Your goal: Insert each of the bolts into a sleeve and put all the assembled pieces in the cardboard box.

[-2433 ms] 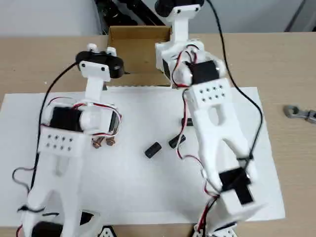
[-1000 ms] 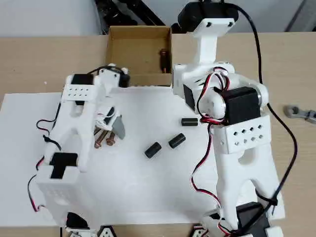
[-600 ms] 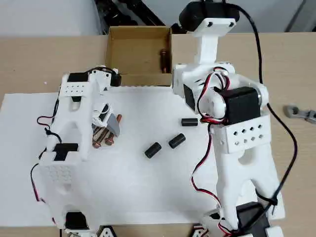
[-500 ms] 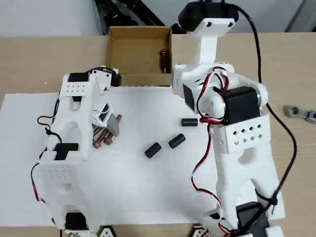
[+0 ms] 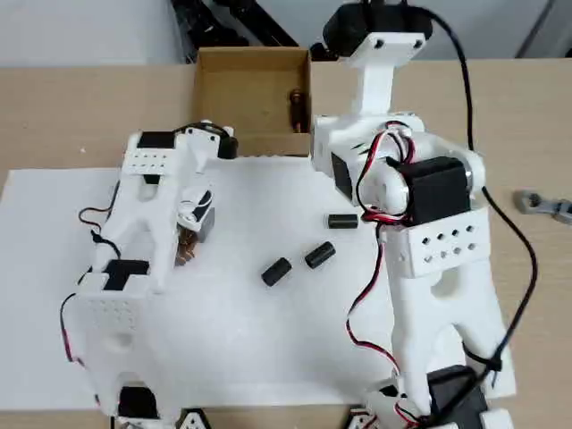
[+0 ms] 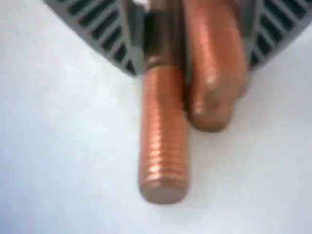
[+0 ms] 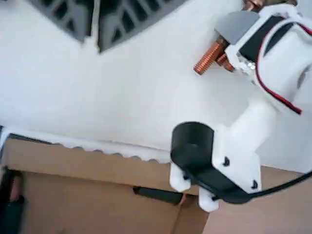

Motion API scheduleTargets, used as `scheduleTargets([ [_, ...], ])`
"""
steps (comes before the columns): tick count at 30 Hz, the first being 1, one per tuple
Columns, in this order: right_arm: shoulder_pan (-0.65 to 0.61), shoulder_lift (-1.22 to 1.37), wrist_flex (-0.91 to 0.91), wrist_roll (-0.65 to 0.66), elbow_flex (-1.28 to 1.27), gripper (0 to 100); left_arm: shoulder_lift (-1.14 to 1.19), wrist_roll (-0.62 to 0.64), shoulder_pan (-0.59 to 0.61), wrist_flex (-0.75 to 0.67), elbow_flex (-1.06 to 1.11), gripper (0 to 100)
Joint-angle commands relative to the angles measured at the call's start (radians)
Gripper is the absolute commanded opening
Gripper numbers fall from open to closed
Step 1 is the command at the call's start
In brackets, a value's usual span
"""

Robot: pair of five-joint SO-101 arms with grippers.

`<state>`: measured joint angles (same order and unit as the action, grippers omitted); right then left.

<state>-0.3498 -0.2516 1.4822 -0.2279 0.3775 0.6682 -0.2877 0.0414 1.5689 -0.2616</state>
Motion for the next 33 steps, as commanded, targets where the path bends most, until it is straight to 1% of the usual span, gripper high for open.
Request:
scheduleTargets([
  [1,-0.002,-0.045,-0.007,-0.009,0.051,0.4,0.068,-0.005,0.011,-0.009,0.007,0],
  [6,-0.002,-0.045,-0.005,-0.009,0.051,0.4,0.075,-0.061,0.011,0.021,0.008,0],
  [14,-0.002,-0.045,-0.004,-0.009,0.051,0.4,0.068,-0.089,0.014,0.041,0.004,0],
  [16,-0.002,-0.045,-0.002,-0.009,0.051,0.4,0.066,-0.100,0.011,0.084,-0.041,0],
  [19,-0.002,-0.045,-0.002,-0.009,0.051,0.4,0.066,-0.117,0.012,0.178,-0.186,1],
  [21,-0.002,-0.045,-0.002,-0.009,0.051,0.4,0.066,-0.143,0.011,0.187,-0.249,1],
  [23,-0.002,-0.045,-0.001,-0.009,0.051,0.4,0.040,-0.193,0.002,0.189,-0.257,1],
  [25,-0.002,-0.045,0.001,-0.009,0.051,0.4,-0.011,-0.262,-0.005,0.189,-0.208,0],
  [30,-0.001,-0.045,0.002,-0.009,0.051,0.4,-0.144,-0.549,0.000,0.187,-0.073,0],
  [33,-0.001,-0.045,0.002,-0.009,0.051,0.4,-0.230,-0.678,0.009,0.186,-0.039,0],
])
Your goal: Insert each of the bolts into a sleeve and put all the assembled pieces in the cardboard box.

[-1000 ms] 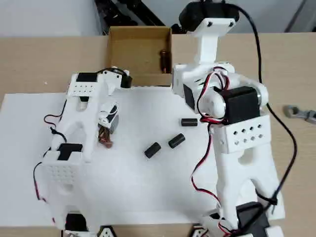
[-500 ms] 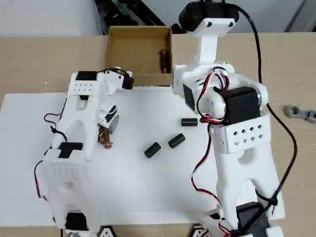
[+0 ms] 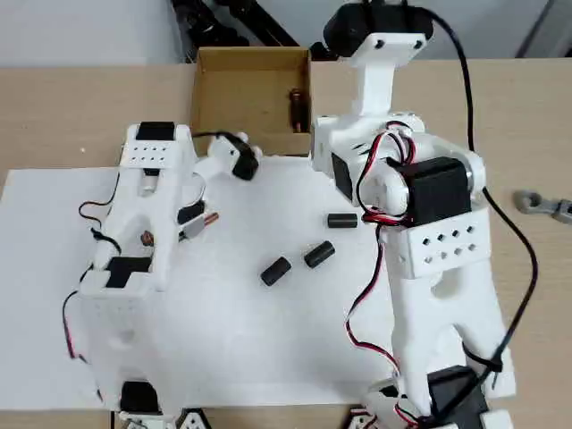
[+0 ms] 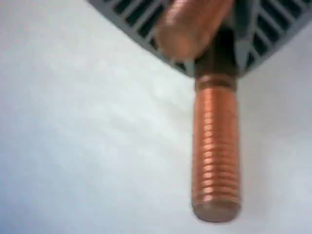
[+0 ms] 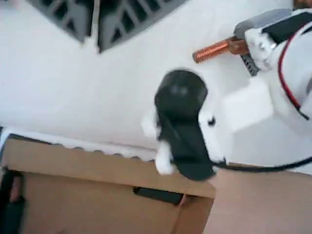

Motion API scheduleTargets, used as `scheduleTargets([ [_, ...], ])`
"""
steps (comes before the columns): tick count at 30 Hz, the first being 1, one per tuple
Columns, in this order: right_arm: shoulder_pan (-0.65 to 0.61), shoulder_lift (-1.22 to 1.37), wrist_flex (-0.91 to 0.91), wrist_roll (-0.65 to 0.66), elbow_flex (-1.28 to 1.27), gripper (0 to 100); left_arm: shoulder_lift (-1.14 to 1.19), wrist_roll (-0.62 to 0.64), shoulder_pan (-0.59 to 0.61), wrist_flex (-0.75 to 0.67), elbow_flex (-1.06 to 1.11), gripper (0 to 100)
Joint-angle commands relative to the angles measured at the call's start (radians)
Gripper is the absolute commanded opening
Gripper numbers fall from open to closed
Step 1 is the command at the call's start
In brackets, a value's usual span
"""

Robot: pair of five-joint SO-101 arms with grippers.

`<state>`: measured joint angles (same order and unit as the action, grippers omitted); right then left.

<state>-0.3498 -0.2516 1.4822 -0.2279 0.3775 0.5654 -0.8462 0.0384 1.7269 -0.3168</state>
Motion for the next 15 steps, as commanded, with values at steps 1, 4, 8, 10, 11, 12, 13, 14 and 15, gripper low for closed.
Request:
scheduleTargets([
  [1,-0.002,-0.045,0.002,-0.009,0.051,0.4,-0.152,-0.152,0.012,0.028,0.019,0],
  [4,-0.002,-0.045,0.002,-0.009,0.051,0.4,-0.209,-0.229,0.012,0.028,0.021,0],
  [8,-0.002,-0.045,0.002,-0.009,0.051,0.4,-0.267,-0.304,0.009,0.028,0.021,0],
  [10,-0.002,-0.045,0.002,-0.009,0.051,0.4,-0.279,-0.330,0.008,0.029,0.021,0],
  [11,-0.002,-0.045,0.002,-0.009,0.051,0.4,-0.282,-0.347,0.008,0.029,0.024,0],
  [12,-0.002,-0.045,0.002,-0.009,0.051,0.4,-0.288,-0.365,0.008,0.029,0.036,0],
  [13,-0.002,-0.045,0.002,-0.009,0.051,0.4,-0.290,-0.387,0.003,0.029,0.054,0],
  [14,-0.002,-0.045,0.002,-0.009,0.051,0.4,-0.292,-0.404,-0.006,0.029,0.074,0],
  [15,-0.002,-0.044,0.002,-0.009,0.051,0.4,-0.295,-0.413,-0.017,0.029,0.099,0],
])
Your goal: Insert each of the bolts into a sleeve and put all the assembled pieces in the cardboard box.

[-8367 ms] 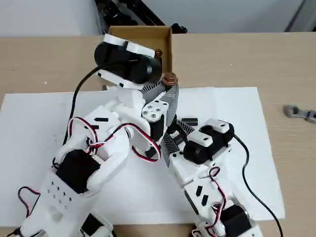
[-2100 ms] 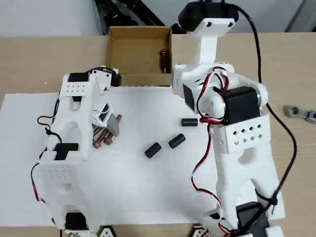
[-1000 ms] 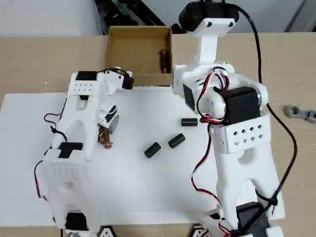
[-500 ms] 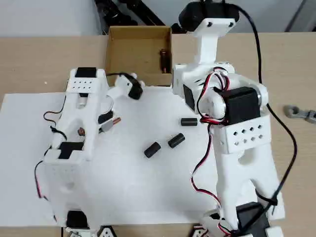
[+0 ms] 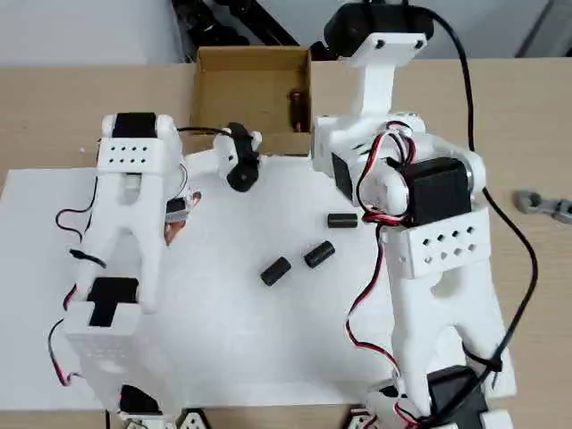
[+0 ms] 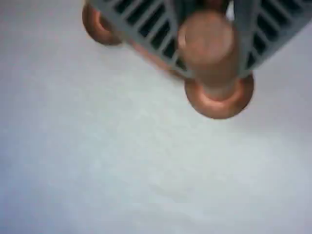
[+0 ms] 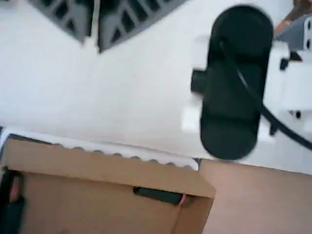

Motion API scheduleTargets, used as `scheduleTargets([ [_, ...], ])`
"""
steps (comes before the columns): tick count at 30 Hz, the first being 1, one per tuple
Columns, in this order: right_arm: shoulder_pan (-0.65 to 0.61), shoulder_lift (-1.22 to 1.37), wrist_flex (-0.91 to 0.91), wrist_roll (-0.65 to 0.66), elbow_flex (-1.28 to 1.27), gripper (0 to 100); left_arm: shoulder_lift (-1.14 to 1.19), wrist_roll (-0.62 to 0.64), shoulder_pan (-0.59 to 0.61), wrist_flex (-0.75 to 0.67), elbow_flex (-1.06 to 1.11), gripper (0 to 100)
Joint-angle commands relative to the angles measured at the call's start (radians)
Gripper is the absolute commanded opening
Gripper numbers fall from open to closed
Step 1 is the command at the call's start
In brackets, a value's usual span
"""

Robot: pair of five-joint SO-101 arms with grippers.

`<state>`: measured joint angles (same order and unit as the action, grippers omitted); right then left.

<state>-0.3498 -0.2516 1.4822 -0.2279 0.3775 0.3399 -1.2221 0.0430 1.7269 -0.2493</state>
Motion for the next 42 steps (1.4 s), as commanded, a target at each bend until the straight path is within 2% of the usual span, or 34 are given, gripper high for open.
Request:
scheduleTargets([
  [1,-0.002,-0.042,0.002,-0.009,0.051,0.4,-0.072,-0.046,-0.034,0.029,0.058,0],
  [8,-0.002,-0.038,0.002,-0.009,0.051,0.4,-0.064,-0.068,-0.129,0.026,0.216,0],
  [13,-0.002,-0.039,0.002,-0.009,0.051,0.4,-0.064,-0.068,-0.114,0.026,0.266,1],
  [20,-0.005,-0.036,-0.007,-0.009,0.051,0.4,-0.064,-0.040,-0.077,0.026,0.269,15],
  [27,-0.005,-0.036,-0.004,-0.009,0.051,0.4,-0.069,0.006,-0.075,0.025,0.266,34],
  [35,-0.005,-0.044,0.001,-0.009,0.051,0.4,-0.075,0.068,-0.072,0.025,0.217,34],
  [42,-0.005,-0.045,0.002,-0.009,0.051,0.4,-0.074,0.221,-0.044,0.025,0.062,34],
])
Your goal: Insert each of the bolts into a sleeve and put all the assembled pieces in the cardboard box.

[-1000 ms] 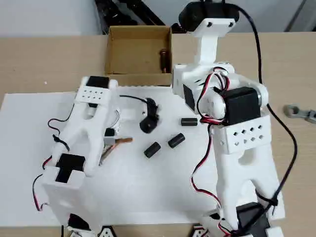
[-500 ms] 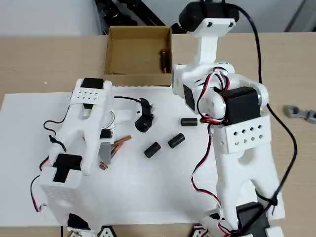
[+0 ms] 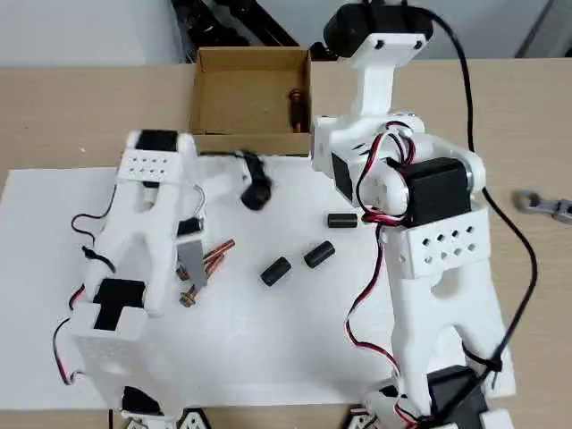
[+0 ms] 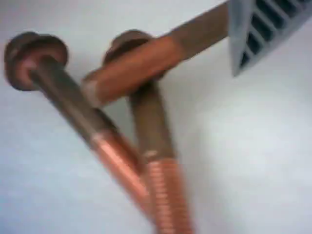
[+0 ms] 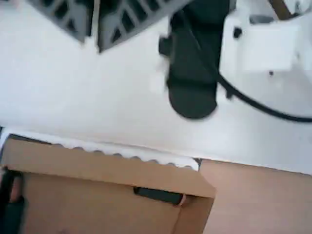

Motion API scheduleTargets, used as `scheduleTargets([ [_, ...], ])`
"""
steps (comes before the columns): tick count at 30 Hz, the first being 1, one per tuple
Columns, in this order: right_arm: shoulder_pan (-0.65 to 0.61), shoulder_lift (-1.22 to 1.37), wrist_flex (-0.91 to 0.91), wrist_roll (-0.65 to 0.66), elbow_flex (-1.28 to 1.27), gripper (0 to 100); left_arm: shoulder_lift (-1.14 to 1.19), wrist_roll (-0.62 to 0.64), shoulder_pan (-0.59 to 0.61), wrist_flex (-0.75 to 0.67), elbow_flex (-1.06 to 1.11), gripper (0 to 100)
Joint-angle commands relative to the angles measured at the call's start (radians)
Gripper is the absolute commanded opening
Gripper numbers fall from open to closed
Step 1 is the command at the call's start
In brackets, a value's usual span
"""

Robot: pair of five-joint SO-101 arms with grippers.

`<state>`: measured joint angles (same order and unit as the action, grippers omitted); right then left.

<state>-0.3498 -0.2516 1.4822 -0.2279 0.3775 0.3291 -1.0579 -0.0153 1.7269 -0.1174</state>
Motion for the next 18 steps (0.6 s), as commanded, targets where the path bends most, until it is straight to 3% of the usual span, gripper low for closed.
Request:
scheduleTargets([
  [1,-0.005,-0.045,0.002,-0.009,0.051,0.4,-0.063,0.080,0.015,0.025,-0.077,34],
  [7,-0.005,-0.045,0.002,-0.009,0.051,0.4,-0.064,0.419,0.009,0.026,-0.088,34],
  [14,-0.005,-0.042,0.002,-0.009,0.051,0.4,-0.064,1.088,0.037,0.026,-0.079,34],
  [18,-0.005,-0.038,0.002,-0.009,0.051,0.4,-0.064,1.353,0.115,0.026,-0.077,29],
])
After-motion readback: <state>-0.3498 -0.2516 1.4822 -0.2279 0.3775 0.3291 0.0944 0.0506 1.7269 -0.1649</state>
